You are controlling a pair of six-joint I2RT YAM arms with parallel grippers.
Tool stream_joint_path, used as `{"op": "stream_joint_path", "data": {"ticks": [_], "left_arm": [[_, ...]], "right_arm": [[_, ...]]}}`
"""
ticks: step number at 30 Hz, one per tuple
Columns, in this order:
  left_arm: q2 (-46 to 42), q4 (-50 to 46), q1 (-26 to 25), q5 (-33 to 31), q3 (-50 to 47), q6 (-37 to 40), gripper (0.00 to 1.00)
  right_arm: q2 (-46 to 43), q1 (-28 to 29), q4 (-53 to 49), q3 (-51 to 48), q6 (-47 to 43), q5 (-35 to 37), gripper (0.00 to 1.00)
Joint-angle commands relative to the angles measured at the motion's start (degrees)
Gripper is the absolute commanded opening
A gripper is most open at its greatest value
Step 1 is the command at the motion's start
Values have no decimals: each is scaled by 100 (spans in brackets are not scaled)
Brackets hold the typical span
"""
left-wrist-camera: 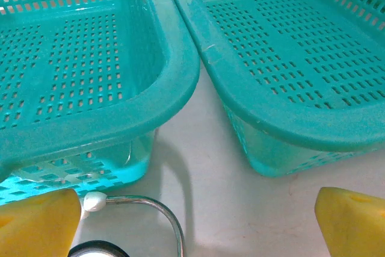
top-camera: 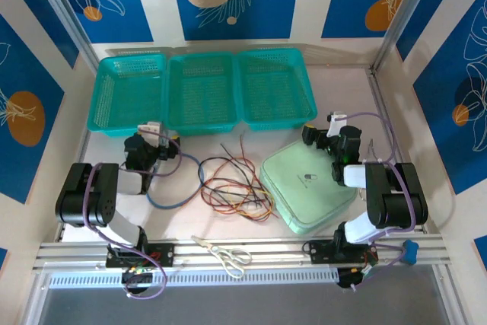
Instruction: Untangle the cables
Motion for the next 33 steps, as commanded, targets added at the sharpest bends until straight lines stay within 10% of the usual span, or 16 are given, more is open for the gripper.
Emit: {"op": "stream_joint_path", "data": {"ticks": [1,33], "left_arm": [[-13,83,-17,88,87,37,99],[-46,322,-17,-443,-47,-175,99]], "right_arm": [[58,43,-158,60,-144,62,99],[-692,-117,108,-454,34,80,99]]}}
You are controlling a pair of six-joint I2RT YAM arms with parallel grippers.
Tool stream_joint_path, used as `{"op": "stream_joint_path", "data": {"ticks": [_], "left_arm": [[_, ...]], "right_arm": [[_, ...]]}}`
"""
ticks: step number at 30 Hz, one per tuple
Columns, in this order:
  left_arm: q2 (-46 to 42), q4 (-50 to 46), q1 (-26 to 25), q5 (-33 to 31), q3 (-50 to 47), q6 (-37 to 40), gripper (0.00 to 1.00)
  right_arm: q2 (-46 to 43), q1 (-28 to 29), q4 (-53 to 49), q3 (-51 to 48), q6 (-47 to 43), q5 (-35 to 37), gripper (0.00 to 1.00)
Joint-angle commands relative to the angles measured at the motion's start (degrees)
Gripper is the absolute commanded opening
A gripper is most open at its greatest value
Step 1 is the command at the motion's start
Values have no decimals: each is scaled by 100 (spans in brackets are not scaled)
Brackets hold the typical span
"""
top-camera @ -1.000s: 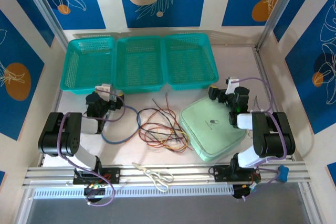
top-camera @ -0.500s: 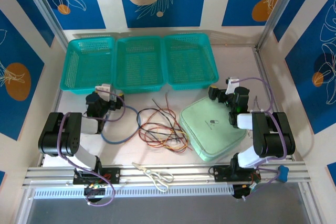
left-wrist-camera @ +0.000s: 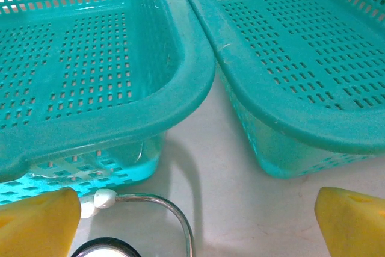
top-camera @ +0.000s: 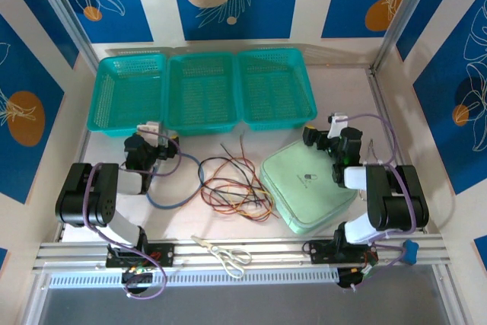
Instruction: Untangle the cables
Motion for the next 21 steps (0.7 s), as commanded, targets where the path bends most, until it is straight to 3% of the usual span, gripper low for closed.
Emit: {"op": "stream_joint_path", "data": {"ticks": [1,6,10,12,16,21], "left_arm": [[-93,645,-17,-375,-241,-152,99],[-542,1738,-26,-647,-1027,-215,99],[-1355,1498,-26,-973,-1267,-297,99],[-2022,675,-69,-1317,-1111,-386,99],[-3260,-2872,-140,-2500,165,-484,99],[-3702,-4905,-220,-2406,1133,-749,99]], "right_arm": [[-620,-30,-17,-294,-8,57,99],[-1344,47,-228,-516,-68,343,99],[-1961,84,-669,-470,-95,473,99],[-2341,107,-1002,-394,-81,603,99],[-3019,171,-2105,48,38,1095,99],[-3197,543,-4200,1201,608,1409,99]]}}
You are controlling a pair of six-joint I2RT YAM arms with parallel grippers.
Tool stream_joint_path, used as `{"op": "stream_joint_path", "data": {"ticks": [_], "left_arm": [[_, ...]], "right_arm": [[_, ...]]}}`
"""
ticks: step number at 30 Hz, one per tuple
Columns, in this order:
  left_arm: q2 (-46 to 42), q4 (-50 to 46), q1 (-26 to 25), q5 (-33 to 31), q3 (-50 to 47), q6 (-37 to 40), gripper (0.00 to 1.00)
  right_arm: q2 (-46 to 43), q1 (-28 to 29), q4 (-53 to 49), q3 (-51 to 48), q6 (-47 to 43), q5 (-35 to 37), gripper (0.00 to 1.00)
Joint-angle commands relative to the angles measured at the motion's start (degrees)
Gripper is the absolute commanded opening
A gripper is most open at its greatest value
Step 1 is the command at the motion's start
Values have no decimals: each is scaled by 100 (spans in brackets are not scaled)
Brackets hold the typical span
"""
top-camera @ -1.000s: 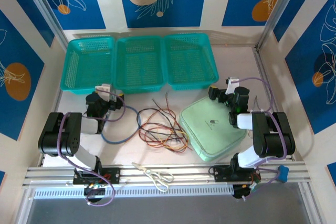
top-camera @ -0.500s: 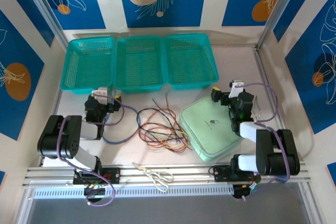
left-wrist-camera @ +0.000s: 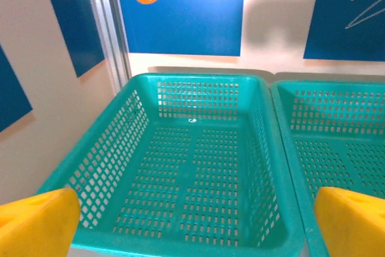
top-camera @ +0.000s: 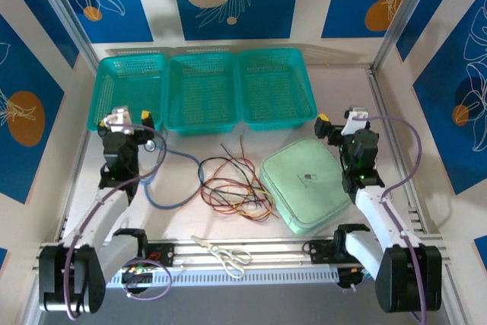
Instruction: Untangle the cables
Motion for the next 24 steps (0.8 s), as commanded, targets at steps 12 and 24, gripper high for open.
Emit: {"op": "stream_joint_path", "data": {"ticks": [12,24], "left_arm": [[-229,-5585,-935,651,1426,-1913,100],[-555,-5611,-1694,1226,1104,-2948,99]], "right_arm": [[1075,3702,-5406,2951,3052,628,92],[3072,5082,-4515,3211,4667,-1353,63]]}}
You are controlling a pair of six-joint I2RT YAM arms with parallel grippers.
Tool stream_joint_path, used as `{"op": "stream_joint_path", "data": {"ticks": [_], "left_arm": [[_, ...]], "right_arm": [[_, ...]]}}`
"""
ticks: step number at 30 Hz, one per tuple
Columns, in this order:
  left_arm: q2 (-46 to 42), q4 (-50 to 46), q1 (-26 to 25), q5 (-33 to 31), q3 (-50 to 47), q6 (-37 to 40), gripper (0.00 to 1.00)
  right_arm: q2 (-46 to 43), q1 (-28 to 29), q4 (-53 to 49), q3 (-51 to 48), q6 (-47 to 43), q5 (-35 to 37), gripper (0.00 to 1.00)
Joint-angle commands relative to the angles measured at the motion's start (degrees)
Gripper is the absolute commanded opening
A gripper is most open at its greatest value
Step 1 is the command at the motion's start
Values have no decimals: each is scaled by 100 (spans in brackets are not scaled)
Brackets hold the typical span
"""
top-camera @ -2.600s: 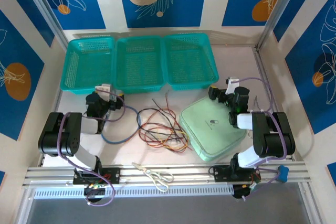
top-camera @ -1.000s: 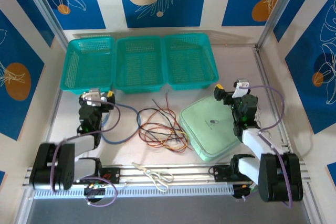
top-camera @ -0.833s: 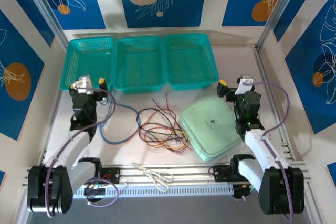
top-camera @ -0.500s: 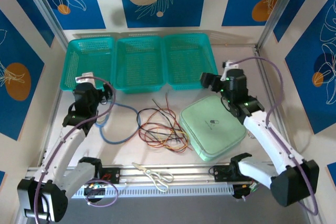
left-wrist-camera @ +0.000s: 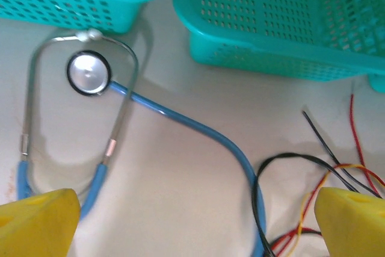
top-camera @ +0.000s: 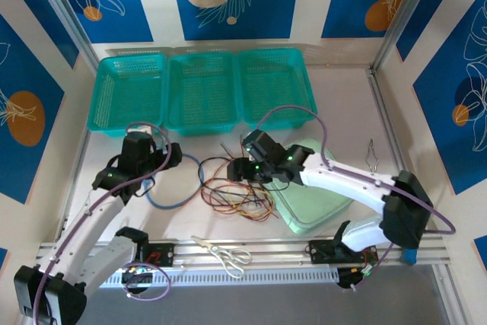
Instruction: Untangle the cables
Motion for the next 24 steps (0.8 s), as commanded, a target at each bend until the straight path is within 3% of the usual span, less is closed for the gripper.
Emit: {"op": "stream_joint_path", "data": {"ticks": [1,11,24], "left_arm": [[-22,-153,-151,312,-118,-350,99],[-166,136,-313,641,-495,-611,96],[-382,181,-374,704,-624,-691,93]], "right_arm": [[362,-85,86,247,419,-767,62],[1496,-489,321,490,513,-1980,52],[2389,-635,421,822,605,-2272,40]]}}
